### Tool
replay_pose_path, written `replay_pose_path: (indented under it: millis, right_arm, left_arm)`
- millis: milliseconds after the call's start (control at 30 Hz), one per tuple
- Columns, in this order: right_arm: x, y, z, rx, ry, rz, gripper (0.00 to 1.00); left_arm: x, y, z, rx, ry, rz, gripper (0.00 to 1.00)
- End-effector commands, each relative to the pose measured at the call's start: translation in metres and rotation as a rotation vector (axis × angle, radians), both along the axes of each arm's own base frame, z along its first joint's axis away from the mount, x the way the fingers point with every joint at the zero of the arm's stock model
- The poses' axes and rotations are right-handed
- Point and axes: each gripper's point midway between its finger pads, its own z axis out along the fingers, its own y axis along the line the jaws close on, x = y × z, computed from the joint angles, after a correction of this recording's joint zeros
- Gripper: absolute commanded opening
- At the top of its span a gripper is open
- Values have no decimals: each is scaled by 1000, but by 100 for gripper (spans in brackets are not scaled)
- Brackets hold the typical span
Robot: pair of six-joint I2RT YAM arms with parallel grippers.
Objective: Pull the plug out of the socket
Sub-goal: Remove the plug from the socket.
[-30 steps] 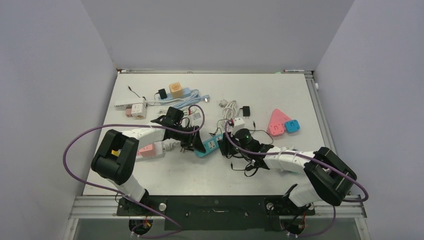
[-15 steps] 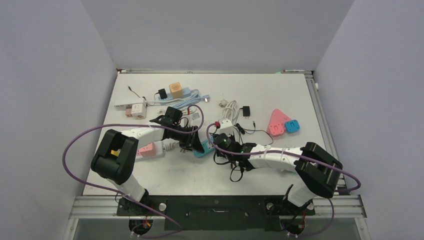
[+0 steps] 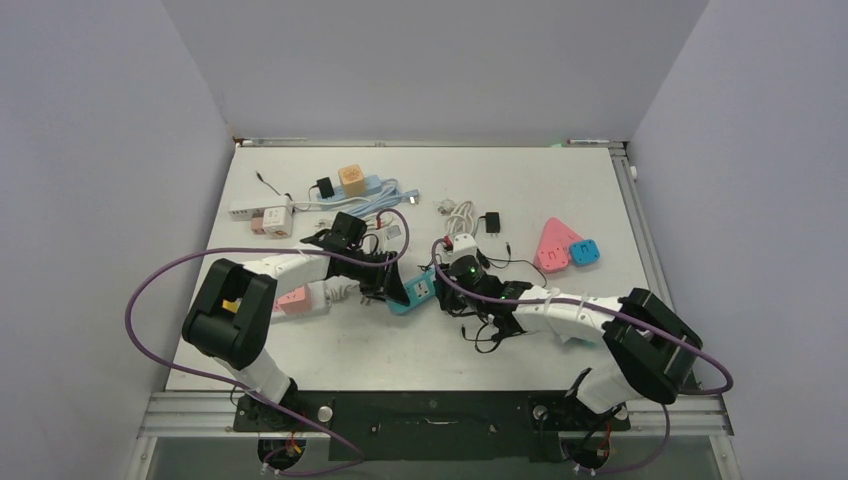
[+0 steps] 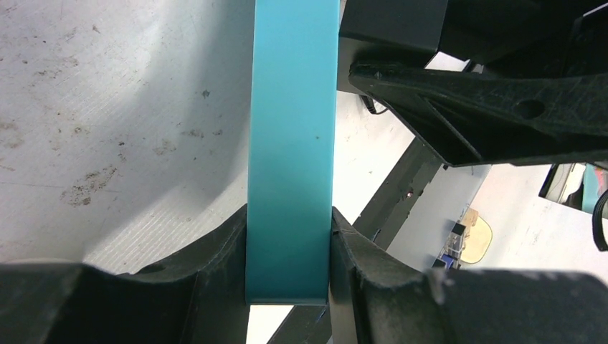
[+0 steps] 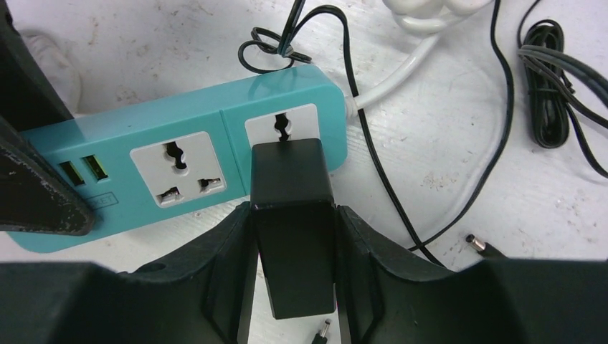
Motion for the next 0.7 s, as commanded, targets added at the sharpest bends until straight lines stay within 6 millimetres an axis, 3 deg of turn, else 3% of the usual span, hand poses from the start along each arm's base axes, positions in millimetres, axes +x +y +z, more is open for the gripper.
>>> replay_pose_path:
  millis: [0, 667]
  right_arm:
    - [-6, 22, 19, 158, 5, 160, 5]
    - [-8, 3, 8, 266, 99, 318, 5]
  left_arm:
    - [6, 1, 2, 68, -22, 24, 0]
    - [-1, -2, 7, 68, -53, -25, 0]
